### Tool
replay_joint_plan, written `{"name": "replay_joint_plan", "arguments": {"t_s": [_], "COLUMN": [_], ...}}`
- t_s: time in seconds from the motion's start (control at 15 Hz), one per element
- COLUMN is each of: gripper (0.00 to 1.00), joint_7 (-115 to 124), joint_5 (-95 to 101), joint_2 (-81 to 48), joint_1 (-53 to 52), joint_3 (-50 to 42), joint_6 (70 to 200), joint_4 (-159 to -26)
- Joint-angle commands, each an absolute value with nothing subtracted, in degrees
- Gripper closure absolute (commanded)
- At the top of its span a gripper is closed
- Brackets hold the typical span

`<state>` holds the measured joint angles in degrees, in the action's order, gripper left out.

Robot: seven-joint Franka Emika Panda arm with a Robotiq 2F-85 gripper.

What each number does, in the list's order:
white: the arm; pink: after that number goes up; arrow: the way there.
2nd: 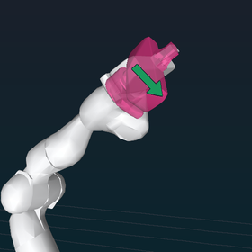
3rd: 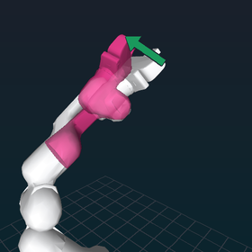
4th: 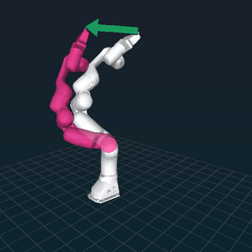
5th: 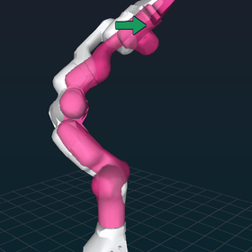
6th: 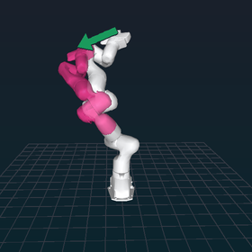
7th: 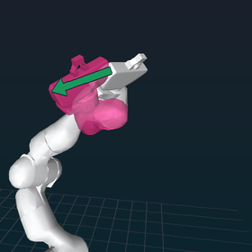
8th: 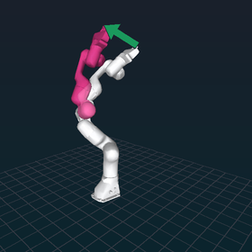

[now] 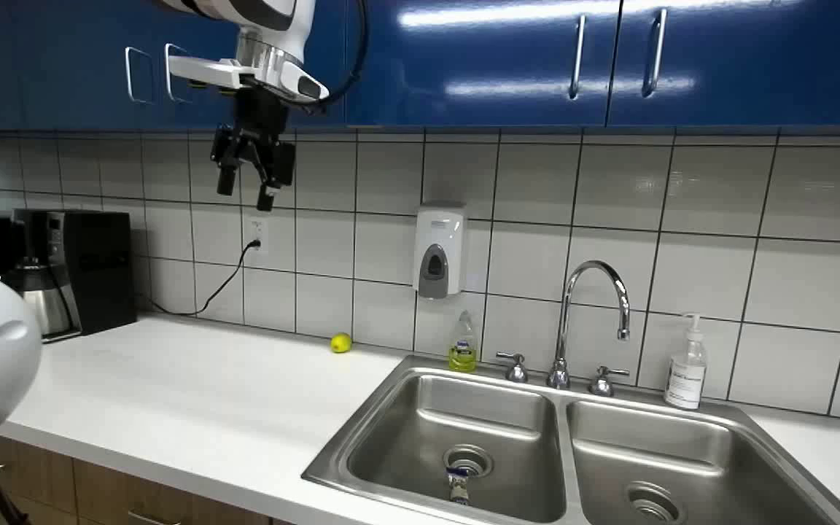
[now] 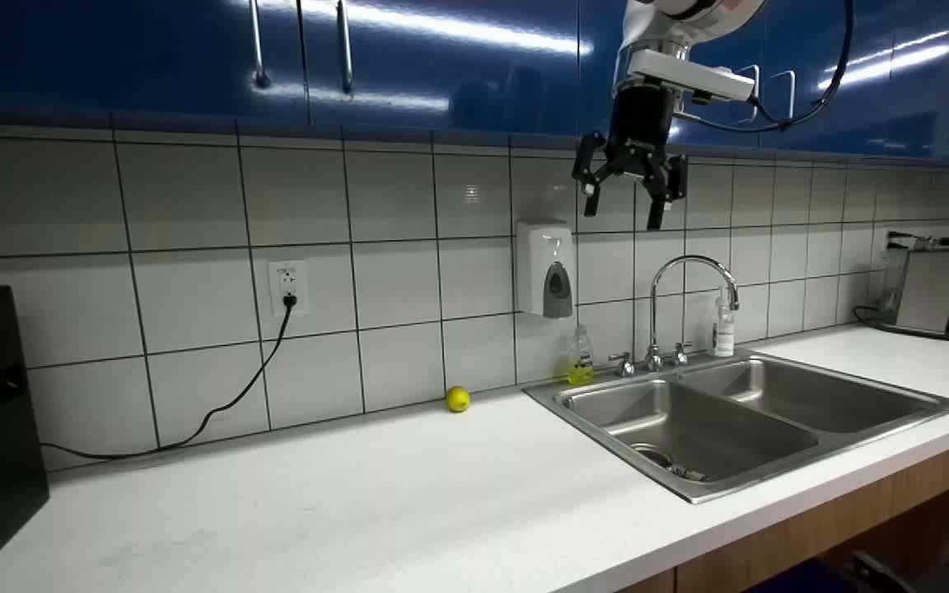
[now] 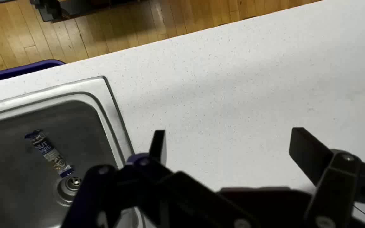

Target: Take the candy bar out of the sink

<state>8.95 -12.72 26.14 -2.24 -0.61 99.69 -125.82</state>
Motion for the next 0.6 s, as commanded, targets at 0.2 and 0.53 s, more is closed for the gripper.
{"name": "replay_joint_plan", "arguments": {"t_s": [0.2,0.53], "gripper": [0.0,0.0], "joint_7": [8.64,6.83], "joint_5": [-13.03,-9.44], "joint_2": [26.08,26.76], "joint_1": [-1.31,-1.13], "joint_3": [0.11,0.76], "joint_6": [99.53,100.57], "joint_4": [-125.69,-126.13]}}
